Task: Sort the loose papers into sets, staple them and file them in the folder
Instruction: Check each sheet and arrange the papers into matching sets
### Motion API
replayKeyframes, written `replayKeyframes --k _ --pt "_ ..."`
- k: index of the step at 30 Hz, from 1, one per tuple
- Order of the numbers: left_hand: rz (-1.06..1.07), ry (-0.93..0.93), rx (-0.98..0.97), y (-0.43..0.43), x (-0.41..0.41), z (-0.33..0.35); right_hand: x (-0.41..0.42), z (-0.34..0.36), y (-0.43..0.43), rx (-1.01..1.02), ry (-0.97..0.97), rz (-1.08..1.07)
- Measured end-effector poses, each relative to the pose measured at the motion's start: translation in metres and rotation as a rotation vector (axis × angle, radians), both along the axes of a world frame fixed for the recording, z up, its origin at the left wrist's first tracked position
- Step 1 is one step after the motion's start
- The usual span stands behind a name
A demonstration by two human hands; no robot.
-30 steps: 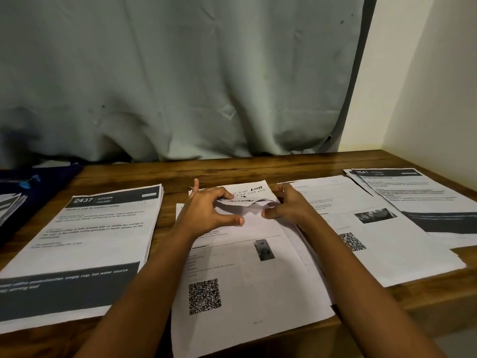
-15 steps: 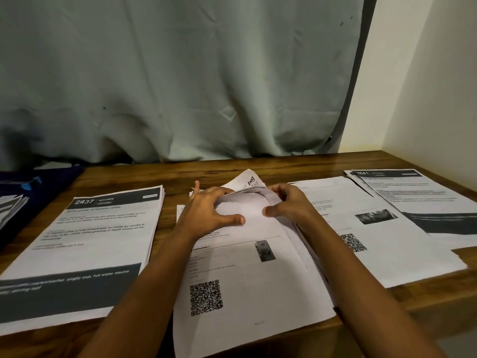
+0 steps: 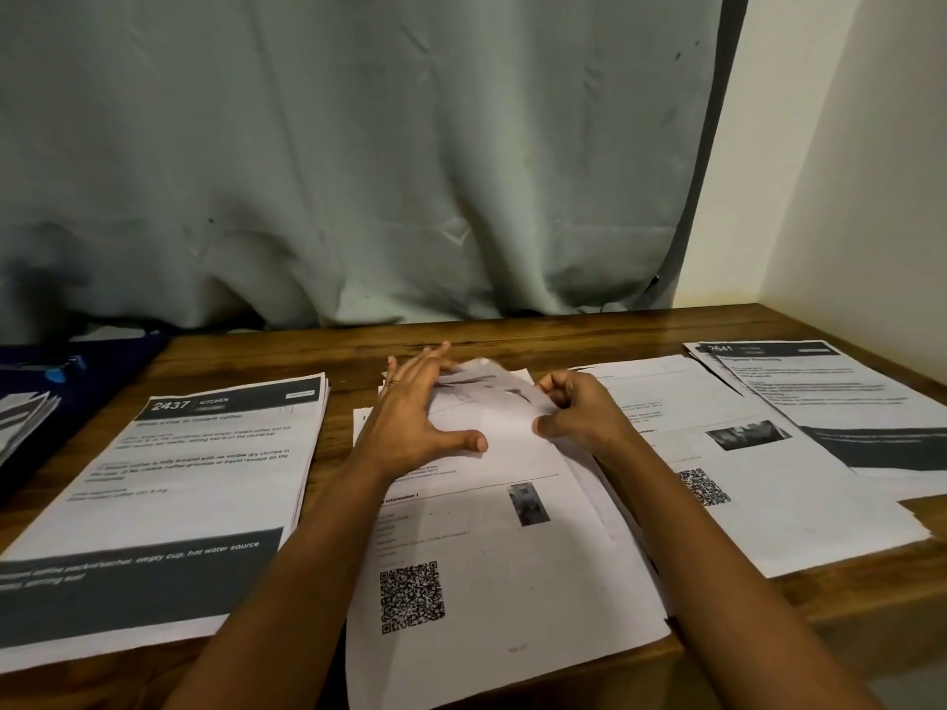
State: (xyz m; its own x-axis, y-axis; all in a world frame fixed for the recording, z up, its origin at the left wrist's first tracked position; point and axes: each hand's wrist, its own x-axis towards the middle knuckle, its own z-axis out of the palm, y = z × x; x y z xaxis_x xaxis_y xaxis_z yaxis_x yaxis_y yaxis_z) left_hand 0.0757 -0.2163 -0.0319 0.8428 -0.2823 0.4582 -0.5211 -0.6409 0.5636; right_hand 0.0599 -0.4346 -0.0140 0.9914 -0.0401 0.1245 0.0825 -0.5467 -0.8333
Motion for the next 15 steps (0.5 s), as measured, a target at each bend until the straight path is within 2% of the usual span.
replayKeyframes --k 8,11,15 --pt "0.046 0.096 -0.046 0.002 -0.002 0.002 -0.008 -0.002 0.002 -0.053 -0.021 0.086" --pt "0.073 0.119 -0.013 -0.001 -0.009 0.007 -0.007 0.001 0.004 -0.005 -0.008 0.022" --pt "0.175 0.049 0.067 -0.007 -0.01 0.014 -0.006 0.001 0.005 -0.1 0.009 -0.143"
